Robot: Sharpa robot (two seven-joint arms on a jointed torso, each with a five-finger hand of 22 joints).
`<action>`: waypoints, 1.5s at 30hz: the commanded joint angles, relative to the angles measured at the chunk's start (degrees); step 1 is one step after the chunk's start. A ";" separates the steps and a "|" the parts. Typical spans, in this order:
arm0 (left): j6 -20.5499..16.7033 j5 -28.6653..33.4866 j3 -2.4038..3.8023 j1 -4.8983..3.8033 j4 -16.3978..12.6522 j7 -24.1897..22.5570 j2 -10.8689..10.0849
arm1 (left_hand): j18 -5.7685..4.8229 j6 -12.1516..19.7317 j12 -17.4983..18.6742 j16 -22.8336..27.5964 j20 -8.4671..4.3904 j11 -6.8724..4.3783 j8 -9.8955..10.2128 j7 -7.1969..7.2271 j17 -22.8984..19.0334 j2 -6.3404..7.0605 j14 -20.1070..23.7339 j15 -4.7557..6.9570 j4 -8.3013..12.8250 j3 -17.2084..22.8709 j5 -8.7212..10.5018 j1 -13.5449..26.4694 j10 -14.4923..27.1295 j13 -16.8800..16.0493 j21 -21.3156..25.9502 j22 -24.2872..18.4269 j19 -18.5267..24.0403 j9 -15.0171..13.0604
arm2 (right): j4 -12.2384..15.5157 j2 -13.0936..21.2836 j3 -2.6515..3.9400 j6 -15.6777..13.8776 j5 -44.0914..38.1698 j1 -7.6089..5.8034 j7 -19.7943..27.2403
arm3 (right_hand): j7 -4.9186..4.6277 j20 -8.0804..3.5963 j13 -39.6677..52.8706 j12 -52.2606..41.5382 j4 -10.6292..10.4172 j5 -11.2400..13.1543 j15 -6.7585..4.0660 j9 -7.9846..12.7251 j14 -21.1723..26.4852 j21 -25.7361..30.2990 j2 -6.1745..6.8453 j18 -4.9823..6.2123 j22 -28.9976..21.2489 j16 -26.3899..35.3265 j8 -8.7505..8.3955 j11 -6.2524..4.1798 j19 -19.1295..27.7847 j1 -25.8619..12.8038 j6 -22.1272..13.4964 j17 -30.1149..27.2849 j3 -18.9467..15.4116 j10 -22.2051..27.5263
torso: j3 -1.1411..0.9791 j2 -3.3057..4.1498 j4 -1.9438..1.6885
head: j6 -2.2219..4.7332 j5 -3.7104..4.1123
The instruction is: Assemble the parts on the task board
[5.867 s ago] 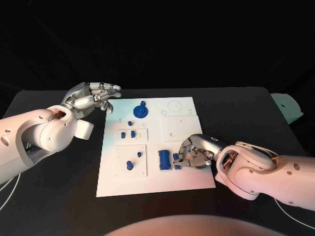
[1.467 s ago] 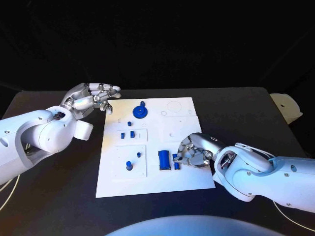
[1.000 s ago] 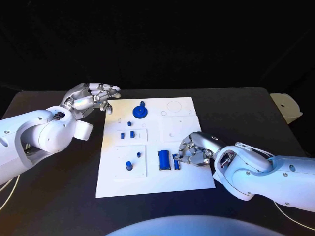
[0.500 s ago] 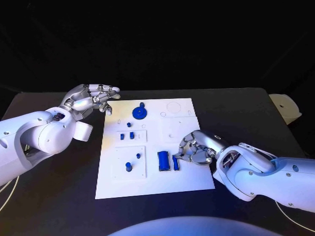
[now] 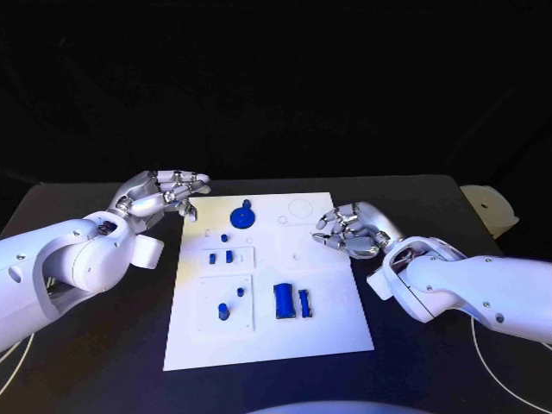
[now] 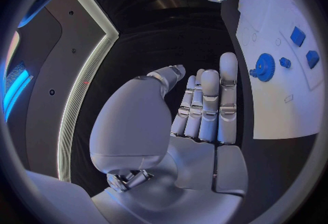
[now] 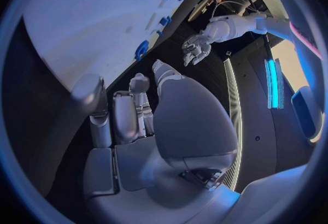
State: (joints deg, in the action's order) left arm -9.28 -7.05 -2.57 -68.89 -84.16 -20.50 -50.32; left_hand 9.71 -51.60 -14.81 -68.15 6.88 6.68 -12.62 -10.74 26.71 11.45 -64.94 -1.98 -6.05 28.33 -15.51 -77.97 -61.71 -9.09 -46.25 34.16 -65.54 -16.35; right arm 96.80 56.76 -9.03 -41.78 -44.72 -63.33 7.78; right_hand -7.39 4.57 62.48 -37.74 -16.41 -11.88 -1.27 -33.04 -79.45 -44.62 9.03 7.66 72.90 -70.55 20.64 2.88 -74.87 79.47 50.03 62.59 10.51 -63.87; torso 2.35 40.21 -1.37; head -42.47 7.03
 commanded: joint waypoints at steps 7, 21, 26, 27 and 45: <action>-5.13 5.09 0.07 0.87 5.75 -7.07 3.37 | 0.50 2.16 1.49 13.58 1.84 1.06 -0.36 -0.09 -7.00 0.56 11.23 -1.73 -2.02 -2.80 0.86 0.71 4.12 1.74 11.50 -6.53 8.46 0.37 | -12.73 -6.83 0.68 8.20 27.30 -2.71 13.05 | -3.11 3.88 -20.48 16.55 -0.01 1.96 4.12 3.43 20.09 32.67 -0.33 2.51 -19.81 29.86 -2.08 3.69 13.63 3.19 -4.21 -23.50 3.87 8.42 | -0.02 -2.21 0.15 | 5.68 -0.58; -6.26 4.90 0.14 2.21 10.12 -6.50 6.96 | -9.71 51.60 14.81 68.15 -6.88 -6.68 12.62 10.74 -26.71 -11.45 64.94 1.98 6.05 -28.33 15.51 27.91 61.71 9.09 46.25 -34.16 65.54 16.35 | -20.86 -12.27 1.61 8.34 28.80 -2.69 13.13 | 7.39 -4.57 -62.48 37.74 16.41 11.88 1.27 33.04 79.45 44.62 -9.03 -7.66 -72.90 70.55 -20.64 -2.88 74.87 -27.31 -50.03 -62.59 -10.51 63.87 | -0.42 -3.29 0.02 | 6.88 -1.69; -9.47 5.14 0.41 2.94 8.33 -6.81 6.81 | -9.71 51.60 14.81 68.15 -6.88 -6.68 12.62 10.74 -26.71 -11.45 64.94 1.98 6.05 -28.33 15.51 35.97 61.71 9.09 46.25 -34.16 65.54 16.35 | -18.03 -12.23 3.10 6.19 32.01 -1.51 14.92 | 7.39 -4.57 -62.48 37.74 16.41 11.88 1.27 33.04 79.45 44.62 -9.03 -7.66 -72.90 70.55 -20.64 -2.88 74.87 -35.78 -50.03 -62.59 -10.51 63.87 | -0.96 -4.90 0.40 | 7.22 -3.18; -10.48 5.22 0.50 3.17 7.77 -6.91 6.76 | -9.71 51.60 14.81 68.15 -6.88 -6.68 12.62 10.74 -26.71 -11.45 64.94 1.98 6.05 -28.33 15.51 37.11 61.71 9.09 46.25 -34.16 65.54 16.35 | -17.14 -12.21 3.57 5.51 33.02 -1.14 15.49 | 7.39 -4.57 -62.48 37.74 16.41 11.88 1.27 33.04 79.45 44.62 -9.03 -7.66 -72.90 70.55 -20.64 -2.88 74.87 -36.96 -50.03 -62.59 -10.51 63.87 | -1.13 -5.40 0.52 | 7.32 -3.65; -34.27 7.01 2.52 8.60 -5.48 -9.24 5.66 | -9.71 51.60 14.81 68.15 -6.88 -6.68 12.62 10.74 -26.71 -11.45 64.94 1.98 6.05 -28.33 15.51 77.97 61.71 9.09 46.25 -34.16 65.54 16.35 | -6.84 -12.07 9.03 -2.34 44.72 3.17 22.01 | 7.39 -4.57 -62.48 37.74 16.41 11.88 1.27 33.04 79.45 44.62 -9.03 -7.66 -72.90 70.55 -20.64 -2.88 74.87 -79.47 -50.03 -62.59 -10.51 63.87 | -2.35 -9.03 1.37 | 8.10 -7.03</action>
State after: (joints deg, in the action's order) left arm -37.50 -0.70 -0.15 -60.37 -89.09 -28.03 -44.66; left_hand 1.20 -0.79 -0.38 -0.37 0.20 0.09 -0.42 -0.11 0.14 0.10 -0.81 -0.02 -0.16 0.56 -0.41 -2.84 -0.92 -0.10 -0.33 0.12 -0.81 -0.18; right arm 89.84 44.68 -0.03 -42.68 -1.73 -60.20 27.66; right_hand -0.10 0.12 0.18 -0.38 -0.21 -0.30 0.08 -0.27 -1.00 -0.28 0.09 1.23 0.34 -0.37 0.41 0.02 -0.98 3.50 0.90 0.28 0.45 -1.09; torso 0.04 31.34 -0.02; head -34.39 0.01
